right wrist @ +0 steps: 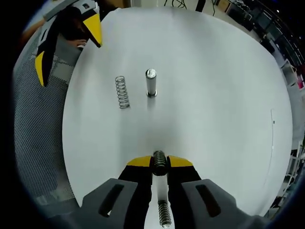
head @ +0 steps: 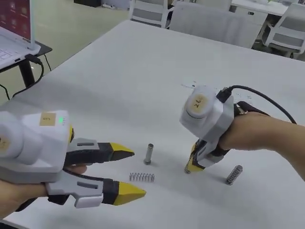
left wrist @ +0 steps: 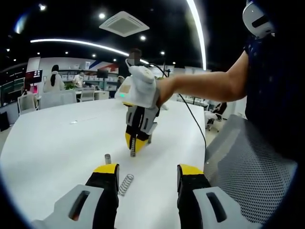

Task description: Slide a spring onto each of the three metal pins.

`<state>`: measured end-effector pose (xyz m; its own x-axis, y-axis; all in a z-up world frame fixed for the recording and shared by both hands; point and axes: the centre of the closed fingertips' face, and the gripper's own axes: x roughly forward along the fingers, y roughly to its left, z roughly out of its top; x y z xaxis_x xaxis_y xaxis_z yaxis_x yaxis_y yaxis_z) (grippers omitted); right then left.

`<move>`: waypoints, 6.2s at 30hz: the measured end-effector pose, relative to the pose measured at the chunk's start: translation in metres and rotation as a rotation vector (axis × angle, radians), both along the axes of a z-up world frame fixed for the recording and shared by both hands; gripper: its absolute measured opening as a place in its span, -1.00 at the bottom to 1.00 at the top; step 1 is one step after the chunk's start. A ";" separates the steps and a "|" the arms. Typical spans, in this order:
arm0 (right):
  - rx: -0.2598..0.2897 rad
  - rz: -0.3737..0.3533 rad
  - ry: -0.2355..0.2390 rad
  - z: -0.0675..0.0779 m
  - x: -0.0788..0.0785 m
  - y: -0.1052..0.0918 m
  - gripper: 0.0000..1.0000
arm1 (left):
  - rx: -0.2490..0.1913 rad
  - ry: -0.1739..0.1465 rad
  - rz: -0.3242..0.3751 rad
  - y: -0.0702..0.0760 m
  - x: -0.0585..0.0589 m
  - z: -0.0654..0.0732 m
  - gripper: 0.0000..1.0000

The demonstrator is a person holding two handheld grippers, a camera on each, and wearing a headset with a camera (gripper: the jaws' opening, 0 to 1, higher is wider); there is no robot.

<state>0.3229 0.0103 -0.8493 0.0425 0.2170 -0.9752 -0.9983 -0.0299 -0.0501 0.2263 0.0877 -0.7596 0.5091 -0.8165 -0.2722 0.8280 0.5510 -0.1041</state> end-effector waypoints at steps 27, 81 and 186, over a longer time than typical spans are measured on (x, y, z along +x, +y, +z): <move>0.004 0.005 0.000 0.000 0.000 0.000 -0.59 | -0.005 -0.001 -0.001 0.000 0.001 0.000 -0.14; 0.050 0.187 0.014 0.007 -0.053 0.066 -0.68 | 0.007 -0.008 0.030 0.010 -0.006 0.000 -0.15; 0.134 0.261 -0.011 0.082 -0.101 0.049 -0.84 | 0.034 -0.050 -0.149 -0.023 -0.007 0.010 -0.67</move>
<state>0.2217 0.0589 -0.7671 -0.0216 0.3490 -0.9369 -0.9570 -0.2782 -0.0816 0.2193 0.0649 -0.7493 0.3968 -0.8748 -0.2779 0.9045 0.4242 -0.0442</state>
